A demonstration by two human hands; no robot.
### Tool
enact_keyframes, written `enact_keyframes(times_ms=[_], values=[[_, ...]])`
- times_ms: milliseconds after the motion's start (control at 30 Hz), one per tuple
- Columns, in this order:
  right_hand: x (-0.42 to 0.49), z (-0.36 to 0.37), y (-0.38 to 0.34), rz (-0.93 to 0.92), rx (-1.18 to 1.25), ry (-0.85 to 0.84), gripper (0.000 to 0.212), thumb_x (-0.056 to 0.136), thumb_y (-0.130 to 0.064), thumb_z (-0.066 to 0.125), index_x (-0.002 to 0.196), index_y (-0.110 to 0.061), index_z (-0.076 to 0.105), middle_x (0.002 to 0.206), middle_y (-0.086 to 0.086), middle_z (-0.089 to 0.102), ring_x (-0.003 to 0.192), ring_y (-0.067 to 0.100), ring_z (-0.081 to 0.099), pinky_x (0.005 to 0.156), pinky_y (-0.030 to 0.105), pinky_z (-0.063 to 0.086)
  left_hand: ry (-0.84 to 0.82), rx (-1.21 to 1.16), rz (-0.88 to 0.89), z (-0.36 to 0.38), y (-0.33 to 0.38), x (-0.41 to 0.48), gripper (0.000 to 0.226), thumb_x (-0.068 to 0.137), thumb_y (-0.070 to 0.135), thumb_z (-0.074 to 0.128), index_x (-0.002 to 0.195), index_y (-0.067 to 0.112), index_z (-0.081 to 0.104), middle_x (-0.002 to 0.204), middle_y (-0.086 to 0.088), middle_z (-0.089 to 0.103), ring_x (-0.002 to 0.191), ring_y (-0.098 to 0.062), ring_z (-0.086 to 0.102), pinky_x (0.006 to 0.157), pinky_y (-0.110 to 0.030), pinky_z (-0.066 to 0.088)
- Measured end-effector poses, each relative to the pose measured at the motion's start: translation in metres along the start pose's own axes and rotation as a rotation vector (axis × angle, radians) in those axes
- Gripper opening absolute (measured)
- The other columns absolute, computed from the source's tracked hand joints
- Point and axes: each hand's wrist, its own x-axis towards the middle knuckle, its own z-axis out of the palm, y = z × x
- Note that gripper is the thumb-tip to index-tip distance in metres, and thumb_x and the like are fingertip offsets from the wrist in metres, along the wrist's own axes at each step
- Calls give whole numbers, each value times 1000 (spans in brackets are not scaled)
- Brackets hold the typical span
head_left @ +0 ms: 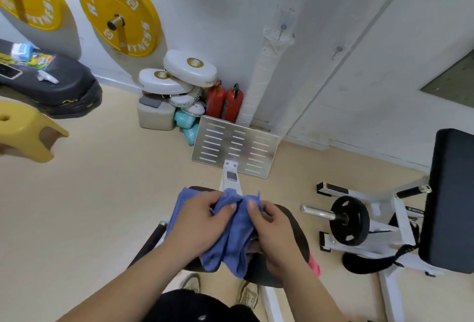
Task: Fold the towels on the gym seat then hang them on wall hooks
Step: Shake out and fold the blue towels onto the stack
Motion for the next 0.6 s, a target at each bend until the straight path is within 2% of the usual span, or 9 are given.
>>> enact_keyframes(times_ms=[100,167,267,367,400,467,500,533,600], values=[[1,19,3,-5,27,-63,25,103,-37,58,110,-18,73,104,8,79,98,23,77,71,32,61,-63,-61,20,7,5,-8,11,98,32,61,92,37,69,89,7,71,82,-5,67,73,-20,54],[4,22,7,17,51,-104,30,99,-45,62,114,-22,73,108,5,79,102,21,76,80,37,62,-144,-103,-7,5,4,-12,21,97,25,62,99,46,63,102,9,68,93,-5,66,85,-23,55],[13,18,20,56,93,-132,55,82,-55,80,125,-23,67,122,7,75,116,25,71,103,51,55,-286,-153,-38,3,-6,-19,33,94,4,57,105,33,67,97,5,71,88,-8,68,80,-29,58],[23,11,32,94,229,-142,57,83,-45,83,131,-18,65,131,18,69,124,38,65,110,60,46,-293,-491,-204,-2,-13,-19,55,96,-15,50,128,28,61,118,-5,75,109,-15,73,86,-25,58],[26,10,34,112,263,-149,57,84,-43,82,131,-17,65,133,19,68,124,40,65,110,62,46,-200,-546,-248,-3,-17,-17,53,96,-14,53,129,26,60,119,-8,75,107,-18,73,86,-27,60],[31,8,32,134,265,-187,53,88,-43,78,134,-20,64,135,16,67,125,39,64,110,60,46,57,-370,-269,-11,-30,-9,45,93,-2,65,126,29,62,121,1,73,104,-14,71,93,-32,58],[33,8,29,152,251,-215,49,93,-42,74,135,-21,63,136,14,67,125,38,64,110,59,46,114,-267,-281,-16,-38,-7,48,90,5,71,127,33,60,124,8,69,109,-11,66,99,-34,55],[37,8,26,175,245,-242,44,97,-40,70,136,-22,62,136,12,68,126,36,65,110,58,47,114,-237,-316,-21,-46,-5,55,85,13,76,131,36,57,127,12,65,114,-9,62,103,-35,52],[44,10,18,213,242,-279,39,101,-36,63,138,-23,61,135,9,69,126,33,65,111,56,47,10,-375,-419,-34,-58,-2,61,73,30,80,131,36,62,126,9,68,115,-13,65,99,-37,53]])
